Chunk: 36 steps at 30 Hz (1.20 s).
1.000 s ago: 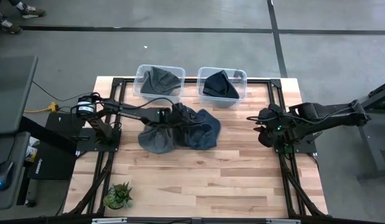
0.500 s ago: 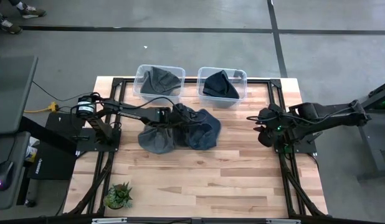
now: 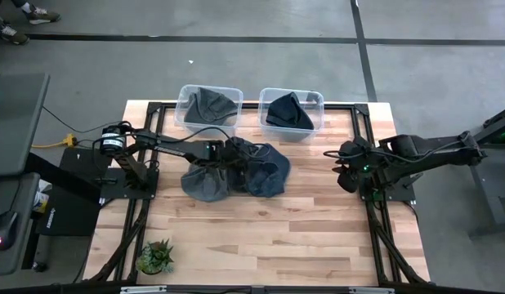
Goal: Pick & Place hat
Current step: Put the right black cap into the right transparent bin
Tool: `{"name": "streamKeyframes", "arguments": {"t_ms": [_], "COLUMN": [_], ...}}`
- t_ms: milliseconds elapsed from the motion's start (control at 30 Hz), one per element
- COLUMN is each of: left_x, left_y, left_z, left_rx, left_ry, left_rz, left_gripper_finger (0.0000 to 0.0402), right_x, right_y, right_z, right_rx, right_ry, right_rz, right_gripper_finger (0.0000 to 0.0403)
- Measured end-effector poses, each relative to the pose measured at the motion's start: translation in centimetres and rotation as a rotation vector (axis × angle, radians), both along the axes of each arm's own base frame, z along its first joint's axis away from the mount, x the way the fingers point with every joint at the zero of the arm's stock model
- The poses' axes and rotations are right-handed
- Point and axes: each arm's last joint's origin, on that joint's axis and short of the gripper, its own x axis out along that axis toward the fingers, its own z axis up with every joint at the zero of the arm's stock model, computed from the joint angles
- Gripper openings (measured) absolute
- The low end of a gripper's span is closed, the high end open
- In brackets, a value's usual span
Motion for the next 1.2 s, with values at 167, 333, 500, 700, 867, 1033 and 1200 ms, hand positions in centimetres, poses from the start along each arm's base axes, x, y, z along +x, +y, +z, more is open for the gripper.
{"name": "streamKeyframes", "arguments": {"t_ms": [167,333,500,700,867,1033,1200], "left_x": [0.2,1.1,1.9,2.3,2.4,2.6,2.6], "left_y": [-0.1,-0.2,-0.3,-0.3,-0.8,-2.0,-3.1], "left_z": [0.4,2.6,5.8,10.1,12.6,13.6,13.6], "left_rx": [-0.024,-0.039,-0.031,-0.005,0.000,0.011,0.031], "left_ry": [-0.007,-0.020,0.001,0.010,-0.011,-0.039,-0.029], "left_rz": [-0.017,-0.075,-0.164,-0.246,-0.281,-0.326,-0.337], "left_gripper_finger": [0.0010,0.0010,0.0010,0.0010,0.0010,0.0009,0.0009], "right_x": [0.3,1.0,1.6,2.3,3.9,5.9,7.3], "right_y": [0.1,0.2,0.6,0.8,1.0,0.9,0.3], "right_z": [0.2,0.7,1.3,1.7,1.9,2.0,2.2], "right_rx": [0.033,0.038,0.087,0.082,0.031,-0.035,-0.088], "right_ry": [-0.033,-0.119,-0.196,-0.251,-0.315,-0.369,-0.342], "right_rz": [-0.005,0.037,0.131,0.217,0.243,0.240,0.222], "right_gripper_finger": [0.0135,0.0135,0.0135,0.0135,0.0135,0.0135,0.0135]}}
